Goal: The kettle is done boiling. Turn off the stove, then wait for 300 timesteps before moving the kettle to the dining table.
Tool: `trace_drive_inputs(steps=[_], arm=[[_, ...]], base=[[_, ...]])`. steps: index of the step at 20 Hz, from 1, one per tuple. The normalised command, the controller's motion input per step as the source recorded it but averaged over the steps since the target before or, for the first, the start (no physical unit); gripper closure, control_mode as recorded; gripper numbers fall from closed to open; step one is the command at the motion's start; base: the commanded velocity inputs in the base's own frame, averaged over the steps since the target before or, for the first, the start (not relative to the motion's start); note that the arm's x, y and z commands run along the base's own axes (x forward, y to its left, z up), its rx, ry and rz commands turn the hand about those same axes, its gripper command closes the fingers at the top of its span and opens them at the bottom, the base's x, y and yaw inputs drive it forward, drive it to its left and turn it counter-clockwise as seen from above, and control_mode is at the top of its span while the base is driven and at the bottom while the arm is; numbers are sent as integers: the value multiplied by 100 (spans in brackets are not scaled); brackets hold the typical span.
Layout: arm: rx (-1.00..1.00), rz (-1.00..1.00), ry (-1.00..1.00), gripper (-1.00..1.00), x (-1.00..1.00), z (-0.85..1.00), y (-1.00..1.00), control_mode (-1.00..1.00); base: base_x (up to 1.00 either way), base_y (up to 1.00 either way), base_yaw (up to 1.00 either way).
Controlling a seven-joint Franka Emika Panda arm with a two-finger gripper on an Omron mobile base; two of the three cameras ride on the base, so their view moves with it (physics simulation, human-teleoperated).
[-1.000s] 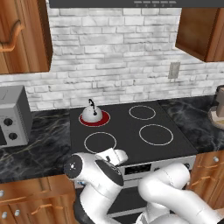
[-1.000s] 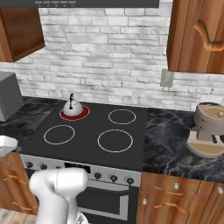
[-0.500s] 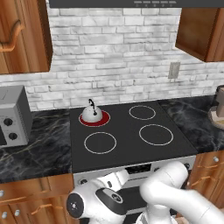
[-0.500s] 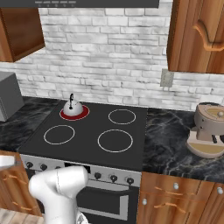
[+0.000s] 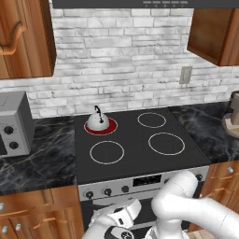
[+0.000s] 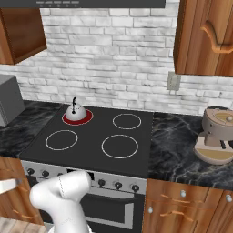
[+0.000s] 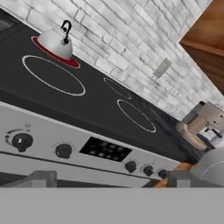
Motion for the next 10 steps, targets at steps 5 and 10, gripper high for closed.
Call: trace_drive_inputs(steps=[5, 10], arm=[[-12, 0, -24, -100, 0, -18, -4, -100], [-14, 0, -24, -100, 2, -14, 0, -100]], base=[[0, 0, 0], [0, 0, 0]])
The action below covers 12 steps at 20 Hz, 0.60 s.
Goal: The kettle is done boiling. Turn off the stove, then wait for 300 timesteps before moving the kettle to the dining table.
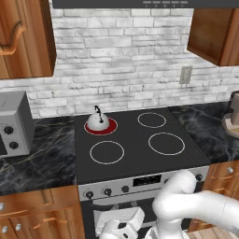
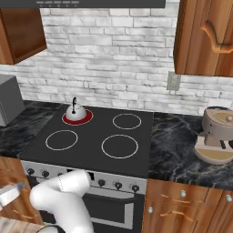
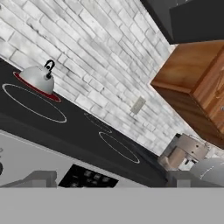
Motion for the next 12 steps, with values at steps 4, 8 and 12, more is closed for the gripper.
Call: trace_drive_inputs(steps=[4, 8, 12], arm=[[-3, 3, -11, -100, 11, -6, 2, -100], [0, 8, 0, -100, 27, -16, 3, -100], [0, 10, 0, -100, 27, -14, 0, -100]], base=[[0, 0, 0], [0, 0, 0], [0, 0, 0]])
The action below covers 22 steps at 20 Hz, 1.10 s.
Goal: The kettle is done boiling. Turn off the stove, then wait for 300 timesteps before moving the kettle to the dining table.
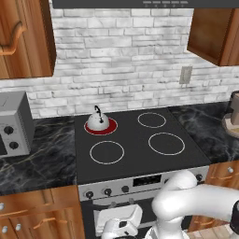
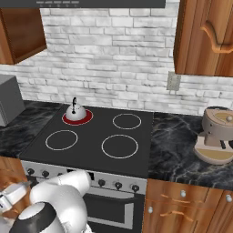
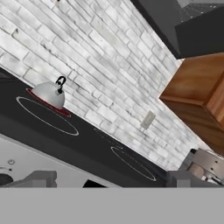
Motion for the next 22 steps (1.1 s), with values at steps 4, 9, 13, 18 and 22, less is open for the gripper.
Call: trace_drive_inputs(steps=[4, 9, 13, 18, 22], arm=[[0, 7, 0, -100, 37, -11, 0, -100], [1, 2, 0, -100, 33, -29, 0, -100], [0, 5, 1, -100, 24, -40, 2, -100], [0, 9, 0, -100, 6, -27, 20, -100], [0, 7, 0, -100, 12, -13, 13, -100]], base=[[0, 0, 0], [0, 0, 0], [0, 0, 0], [0, 0, 0], [0, 0, 0]])
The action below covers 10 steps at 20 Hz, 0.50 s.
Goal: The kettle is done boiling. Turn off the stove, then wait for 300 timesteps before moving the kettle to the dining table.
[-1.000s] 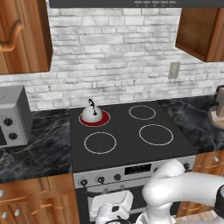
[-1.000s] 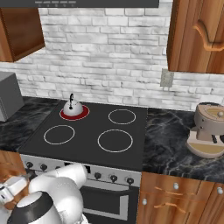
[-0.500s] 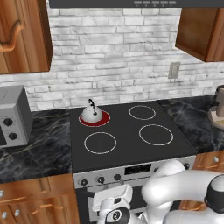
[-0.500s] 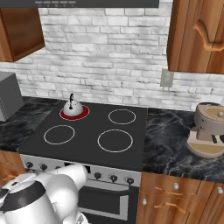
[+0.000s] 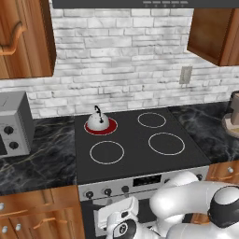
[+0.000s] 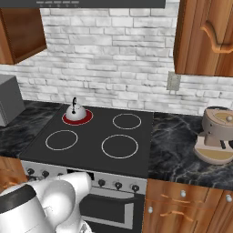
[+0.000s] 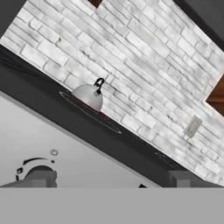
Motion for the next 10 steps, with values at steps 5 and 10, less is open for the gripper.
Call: trace_drive_inputs(steps=[5, 10], arm=[[0, 1, 1, -100, 27, -10, 1, -100], [0, 2, 3, -100, 18, -22, 10, -100]], base=[[0, 0, 0], [0, 0, 0]])
